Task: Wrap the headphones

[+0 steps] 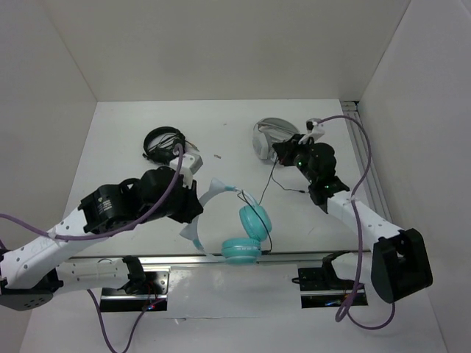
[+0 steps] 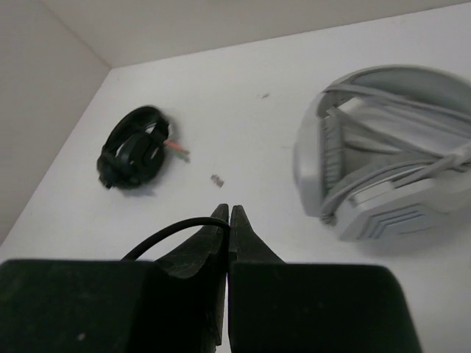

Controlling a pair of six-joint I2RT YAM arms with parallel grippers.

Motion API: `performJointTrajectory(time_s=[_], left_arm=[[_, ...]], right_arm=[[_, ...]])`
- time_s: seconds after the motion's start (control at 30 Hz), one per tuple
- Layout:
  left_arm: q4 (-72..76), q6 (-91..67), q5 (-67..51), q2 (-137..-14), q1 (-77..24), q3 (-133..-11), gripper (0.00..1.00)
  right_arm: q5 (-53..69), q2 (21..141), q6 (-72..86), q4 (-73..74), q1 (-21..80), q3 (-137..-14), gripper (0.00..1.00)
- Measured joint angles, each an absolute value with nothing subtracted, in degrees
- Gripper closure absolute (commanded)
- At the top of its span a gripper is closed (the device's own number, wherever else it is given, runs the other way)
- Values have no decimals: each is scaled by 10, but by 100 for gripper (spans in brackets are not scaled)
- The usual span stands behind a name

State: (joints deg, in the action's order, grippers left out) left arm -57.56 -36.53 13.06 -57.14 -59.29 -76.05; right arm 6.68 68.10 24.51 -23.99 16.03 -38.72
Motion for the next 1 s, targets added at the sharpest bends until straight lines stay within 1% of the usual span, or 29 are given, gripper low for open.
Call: performJointTrajectory(time_s=[0.17, 0.3, 0.63, 0.83, 1.0], left_arm=[[-538, -431, 189, -559, -593, -761, 100], [-526, -502, 266, -537, -593, -761, 100], [-529, -620, 446, -521, -591, -761, 100], [-527, -630, 482, -545, -560, -759, 100], [-528, -624, 480, -562, -550, -749, 100]], right_arm=[[57, 668, 239, -248, 261, -349, 100], [25, 622, 237, -248, 336, -309, 100], [-74, 507, 228, -242, 473, -280, 100], [-147, 507, 199, -214, 568, -284, 100], [-229, 519, 172, -168, 580, -315, 100]])
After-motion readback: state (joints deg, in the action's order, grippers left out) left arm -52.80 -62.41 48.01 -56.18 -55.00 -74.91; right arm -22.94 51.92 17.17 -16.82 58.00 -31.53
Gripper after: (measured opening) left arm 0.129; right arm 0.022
